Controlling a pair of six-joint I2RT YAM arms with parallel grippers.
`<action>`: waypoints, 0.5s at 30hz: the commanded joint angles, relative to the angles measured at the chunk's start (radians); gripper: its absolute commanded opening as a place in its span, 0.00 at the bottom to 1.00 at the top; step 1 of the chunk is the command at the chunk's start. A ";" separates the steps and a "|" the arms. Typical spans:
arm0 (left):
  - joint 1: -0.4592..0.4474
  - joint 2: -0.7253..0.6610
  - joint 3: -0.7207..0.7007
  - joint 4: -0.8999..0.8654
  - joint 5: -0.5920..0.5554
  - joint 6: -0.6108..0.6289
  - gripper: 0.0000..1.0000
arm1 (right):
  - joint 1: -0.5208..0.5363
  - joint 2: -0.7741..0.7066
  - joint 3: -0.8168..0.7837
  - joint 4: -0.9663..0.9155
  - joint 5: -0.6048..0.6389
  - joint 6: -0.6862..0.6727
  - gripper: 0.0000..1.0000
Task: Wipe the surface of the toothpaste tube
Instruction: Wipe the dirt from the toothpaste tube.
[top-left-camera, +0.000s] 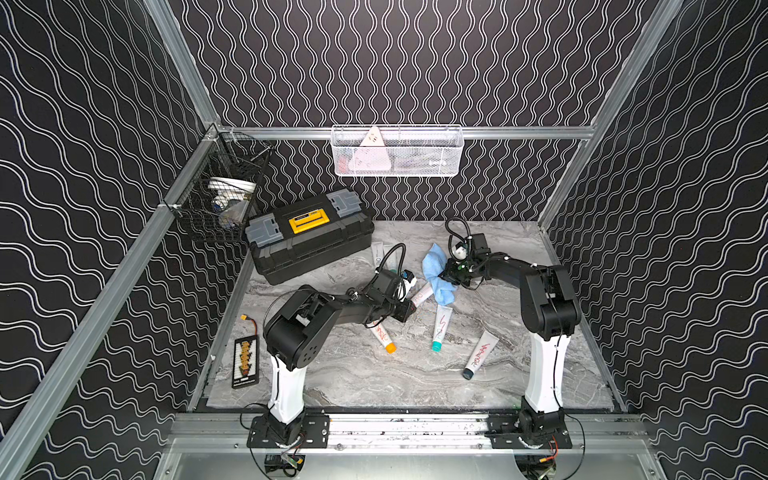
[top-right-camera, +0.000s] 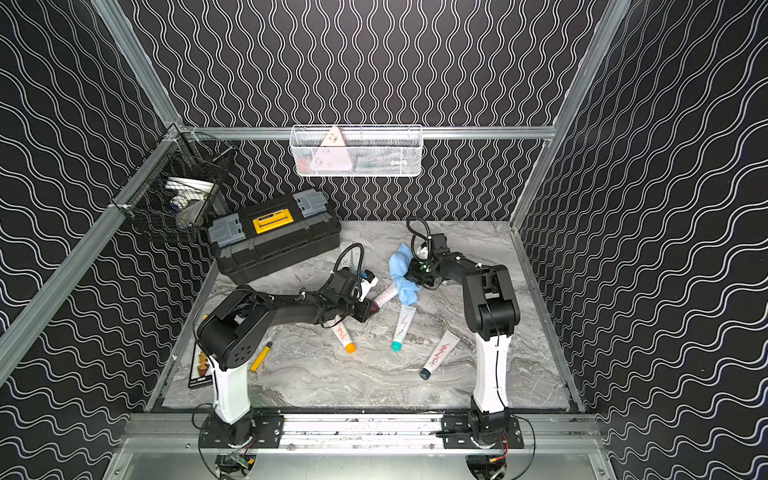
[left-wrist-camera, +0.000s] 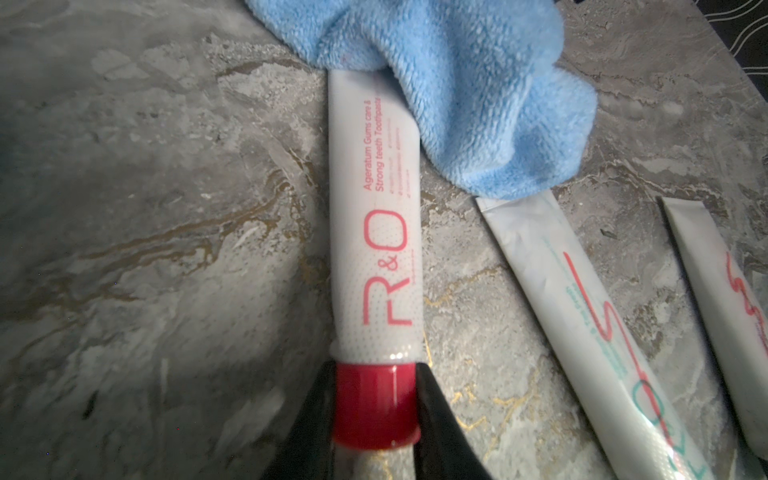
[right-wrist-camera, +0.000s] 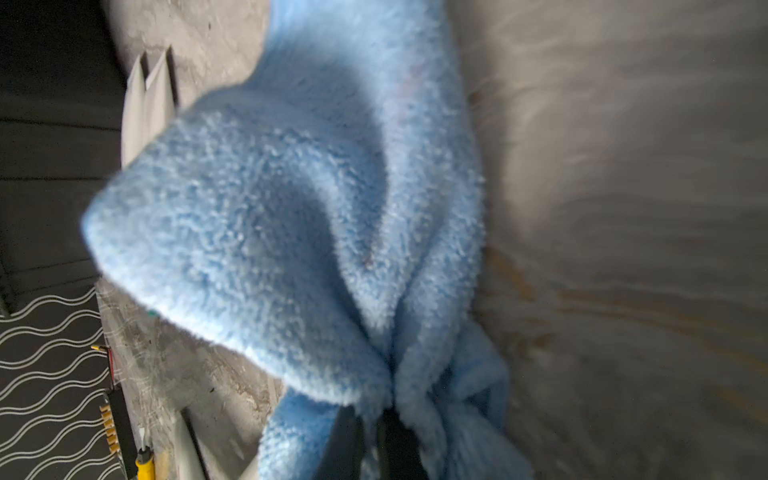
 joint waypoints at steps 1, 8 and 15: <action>0.002 -0.001 -0.001 -0.030 -0.011 0.005 0.16 | 0.028 -0.008 -0.018 -0.057 -0.016 -0.002 0.00; 0.002 0.002 0.004 -0.038 -0.018 0.008 0.16 | 0.121 -0.046 -0.079 -0.049 -0.031 -0.005 0.00; 0.002 -0.004 0.000 -0.037 -0.022 0.008 0.16 | 0.195 -0.085 -0.145 -0.005 -0.087 0.049 0.00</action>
